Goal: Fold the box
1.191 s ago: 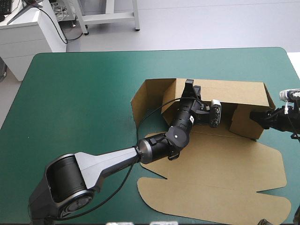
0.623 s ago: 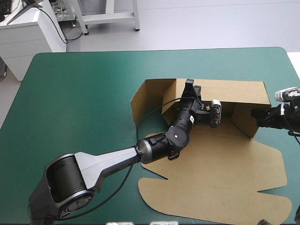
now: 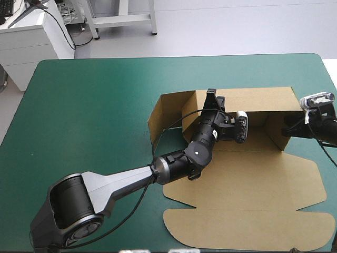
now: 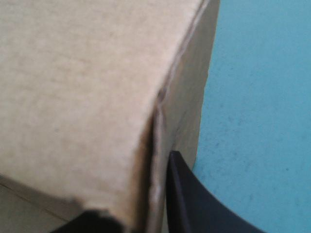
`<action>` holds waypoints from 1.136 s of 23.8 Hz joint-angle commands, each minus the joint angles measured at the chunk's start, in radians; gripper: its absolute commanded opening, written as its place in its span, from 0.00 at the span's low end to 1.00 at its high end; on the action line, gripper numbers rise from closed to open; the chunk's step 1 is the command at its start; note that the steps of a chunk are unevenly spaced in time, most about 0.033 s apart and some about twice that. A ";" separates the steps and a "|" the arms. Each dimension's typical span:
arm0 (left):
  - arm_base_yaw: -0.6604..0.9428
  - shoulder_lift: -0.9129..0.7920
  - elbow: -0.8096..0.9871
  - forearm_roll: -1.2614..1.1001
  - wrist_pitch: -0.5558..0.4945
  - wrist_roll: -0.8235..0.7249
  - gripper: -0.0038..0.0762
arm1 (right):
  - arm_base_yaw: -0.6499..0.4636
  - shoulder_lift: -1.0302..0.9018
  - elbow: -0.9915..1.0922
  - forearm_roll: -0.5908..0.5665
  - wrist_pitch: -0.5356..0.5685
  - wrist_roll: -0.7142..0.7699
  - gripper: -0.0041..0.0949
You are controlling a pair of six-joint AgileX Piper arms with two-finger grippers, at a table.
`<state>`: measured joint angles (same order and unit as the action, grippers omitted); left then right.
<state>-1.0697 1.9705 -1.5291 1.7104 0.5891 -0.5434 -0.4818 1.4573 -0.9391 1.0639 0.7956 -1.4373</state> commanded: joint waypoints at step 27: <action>-0.016 -0.062 -0.018 -0.005 -0.001 -0.022 0.51 | 0.227 -0.027 -0.020 -0.126 -0.049 0.282 0.04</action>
<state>-1.0721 1.9705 -1.5243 1.6797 0.5572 -0.5474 -0.2941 1.4458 -0.9528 0.9591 0.6473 -1.2232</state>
